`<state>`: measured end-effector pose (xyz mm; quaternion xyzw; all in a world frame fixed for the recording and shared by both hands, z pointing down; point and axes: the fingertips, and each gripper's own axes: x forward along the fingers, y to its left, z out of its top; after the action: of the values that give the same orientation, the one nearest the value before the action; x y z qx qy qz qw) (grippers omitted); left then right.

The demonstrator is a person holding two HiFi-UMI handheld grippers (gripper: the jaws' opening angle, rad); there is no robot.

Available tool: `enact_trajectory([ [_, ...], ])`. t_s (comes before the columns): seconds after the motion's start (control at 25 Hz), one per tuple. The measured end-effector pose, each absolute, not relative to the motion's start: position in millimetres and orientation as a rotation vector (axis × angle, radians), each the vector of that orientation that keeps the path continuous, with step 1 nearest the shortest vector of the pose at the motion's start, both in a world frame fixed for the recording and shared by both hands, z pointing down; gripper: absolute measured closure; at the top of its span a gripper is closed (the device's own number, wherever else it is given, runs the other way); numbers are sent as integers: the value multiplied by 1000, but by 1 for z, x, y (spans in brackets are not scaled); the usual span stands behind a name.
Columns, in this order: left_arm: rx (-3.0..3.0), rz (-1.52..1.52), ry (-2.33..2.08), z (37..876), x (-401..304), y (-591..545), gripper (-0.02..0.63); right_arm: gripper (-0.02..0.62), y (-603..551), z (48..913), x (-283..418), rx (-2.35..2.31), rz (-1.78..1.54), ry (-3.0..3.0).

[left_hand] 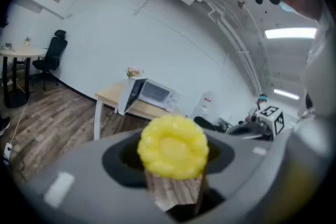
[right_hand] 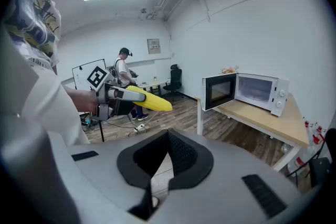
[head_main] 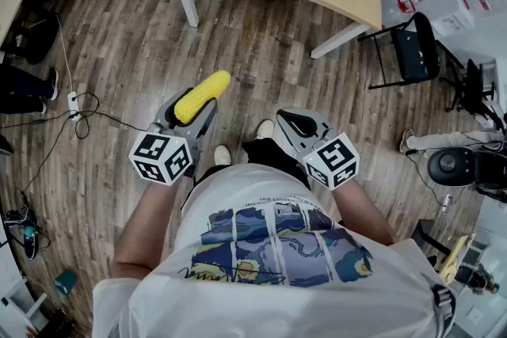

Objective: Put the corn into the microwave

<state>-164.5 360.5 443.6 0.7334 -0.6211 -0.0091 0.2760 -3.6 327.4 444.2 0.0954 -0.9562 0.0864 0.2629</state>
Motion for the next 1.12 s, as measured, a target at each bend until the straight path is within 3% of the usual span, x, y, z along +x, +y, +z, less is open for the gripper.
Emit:
enact_trajectory([
  [0.48, 2033, -96, -1629, 429, -143, 253, 356, 576, 243, 441, 17, 357, 259, -2642],
  [0.56, 2033, -119, -1625, 425, -136, 224, 356, 551, 215, 439, 27, 360, 258, -2643],
  [1.12, 1932, -182, -1760, 427, -129, 28, 356, 531, 72, 452, 106, 464, 413, -2636],
])
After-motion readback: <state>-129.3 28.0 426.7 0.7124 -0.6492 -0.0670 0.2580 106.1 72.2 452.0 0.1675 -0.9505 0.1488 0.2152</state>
